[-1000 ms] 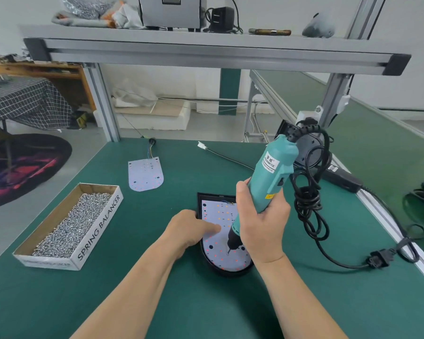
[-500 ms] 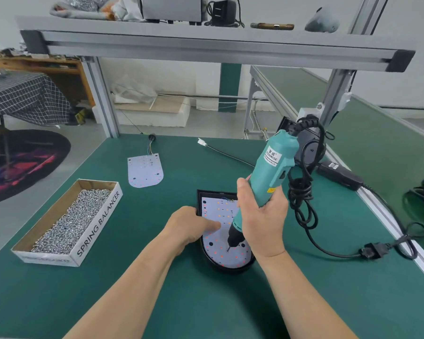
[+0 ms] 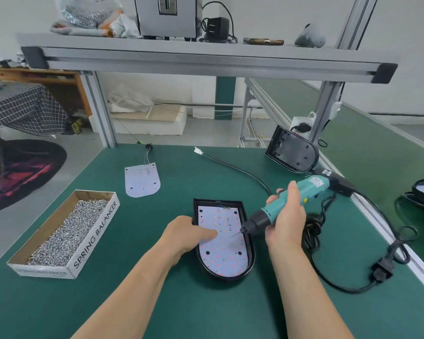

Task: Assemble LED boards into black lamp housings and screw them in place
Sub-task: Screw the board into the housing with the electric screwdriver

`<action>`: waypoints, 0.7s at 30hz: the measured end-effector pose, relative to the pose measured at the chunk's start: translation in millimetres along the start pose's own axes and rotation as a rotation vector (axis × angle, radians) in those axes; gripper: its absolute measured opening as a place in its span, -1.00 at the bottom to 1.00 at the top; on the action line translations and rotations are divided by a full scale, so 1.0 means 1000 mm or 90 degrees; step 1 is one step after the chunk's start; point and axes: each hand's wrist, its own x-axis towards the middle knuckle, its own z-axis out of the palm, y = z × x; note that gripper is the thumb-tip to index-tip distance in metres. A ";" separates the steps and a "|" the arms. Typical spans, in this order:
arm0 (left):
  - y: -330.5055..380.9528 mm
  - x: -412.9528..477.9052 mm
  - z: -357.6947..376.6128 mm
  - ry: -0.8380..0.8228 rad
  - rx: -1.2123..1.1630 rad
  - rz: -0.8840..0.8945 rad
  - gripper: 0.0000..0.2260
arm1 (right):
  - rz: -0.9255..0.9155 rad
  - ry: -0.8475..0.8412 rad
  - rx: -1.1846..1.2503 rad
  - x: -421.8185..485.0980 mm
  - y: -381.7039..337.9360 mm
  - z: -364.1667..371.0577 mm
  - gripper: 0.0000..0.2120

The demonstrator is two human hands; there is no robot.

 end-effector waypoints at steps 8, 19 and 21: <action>-0.011 0.002 0.003 0.037 -0.019 0.033 -0.76 | 0.092 0.005 -0.055 0.013 0.018 -0.010 -0.72; -0.024 0.004 -0.026 0.087 -0.445 -0.030 -0.84 | 0.126 0.015 -0.067 0.014 0.015 -0.011 -0.72; -0.031 0.002 -0.028 0.076 -0.435 -0.020 -0.79 | 0.126 0.017 -0.066 0.014 0.015 -0.011 -0.73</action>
